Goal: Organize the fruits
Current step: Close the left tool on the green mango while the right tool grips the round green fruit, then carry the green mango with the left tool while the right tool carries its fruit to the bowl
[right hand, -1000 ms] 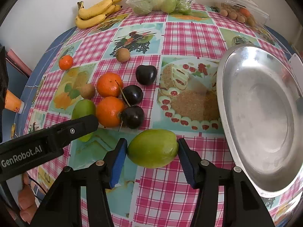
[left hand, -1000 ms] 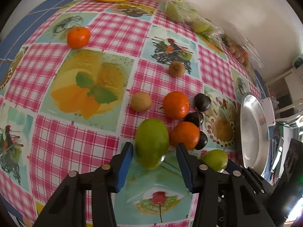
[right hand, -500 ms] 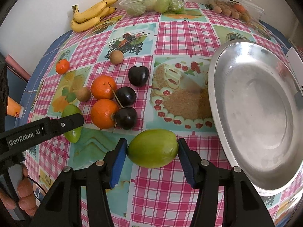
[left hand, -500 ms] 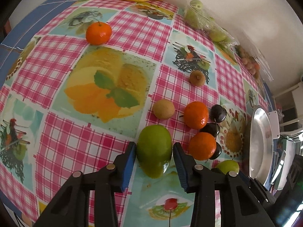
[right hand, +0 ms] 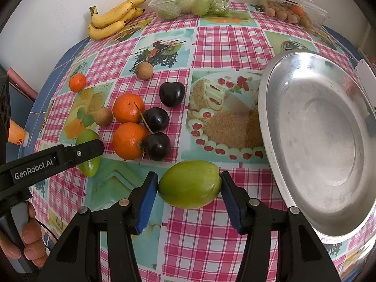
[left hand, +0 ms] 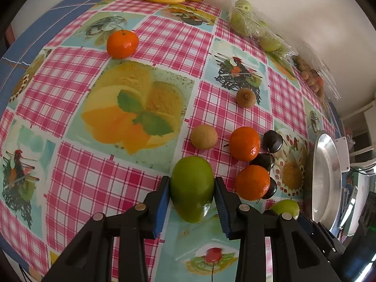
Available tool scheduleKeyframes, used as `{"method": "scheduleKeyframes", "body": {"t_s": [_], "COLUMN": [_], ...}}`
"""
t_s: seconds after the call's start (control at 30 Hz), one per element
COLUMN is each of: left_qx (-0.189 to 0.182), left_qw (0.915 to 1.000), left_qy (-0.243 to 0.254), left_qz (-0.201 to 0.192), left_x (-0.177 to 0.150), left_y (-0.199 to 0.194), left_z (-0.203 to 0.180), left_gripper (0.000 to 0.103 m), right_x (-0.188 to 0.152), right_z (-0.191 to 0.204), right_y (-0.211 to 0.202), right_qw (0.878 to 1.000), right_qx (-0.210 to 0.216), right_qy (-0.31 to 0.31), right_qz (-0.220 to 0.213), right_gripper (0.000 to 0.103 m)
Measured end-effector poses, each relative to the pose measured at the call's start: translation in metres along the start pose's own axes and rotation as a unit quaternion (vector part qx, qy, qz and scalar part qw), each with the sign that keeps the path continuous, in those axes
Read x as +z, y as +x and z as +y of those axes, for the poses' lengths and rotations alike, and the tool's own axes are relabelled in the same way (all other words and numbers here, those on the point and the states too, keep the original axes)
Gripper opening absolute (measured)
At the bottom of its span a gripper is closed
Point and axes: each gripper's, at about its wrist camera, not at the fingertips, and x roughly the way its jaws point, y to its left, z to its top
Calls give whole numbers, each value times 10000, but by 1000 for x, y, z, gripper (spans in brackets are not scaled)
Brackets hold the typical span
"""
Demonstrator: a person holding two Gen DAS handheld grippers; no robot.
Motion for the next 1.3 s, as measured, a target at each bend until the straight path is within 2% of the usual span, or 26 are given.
{"method": "scheduleKeyframes", "body": {"t_s": [0.2, 0.47, 0.77, 1.03, 1.3], "left_qx": [9, -45, -52, -81, 0], "left_qw": [10000, 9997, 9991, 9981, 9959], "left_qy": [17, 63, 123, 350, 796], "left_qz": [-26, -221, -409, -495, -427], "left_x": [0, -1, 3, 4, 3], "left_y": [-4, -22, -34, -40, -34], "left_z": [0, -1, -6, -24, -64], "left_gripper": [39, 39, 39, 39, 39], "right_x": [-1, 0, 3, 8, 10], "right_z": [0, -2, -9, -32, -64], "right_y": [-6, -30, -41, -54, -71], "right_qw": [10000, 9995, 9991, 9970, 9923], "right_qx": [73, 121, 72, -138, -289], "right_qy": [30, 89, 251, 566, 942], "right_qz": [-58, -291, -349, -515, -751], "right_gripper": [56, 56, 56, 56, 56]}}
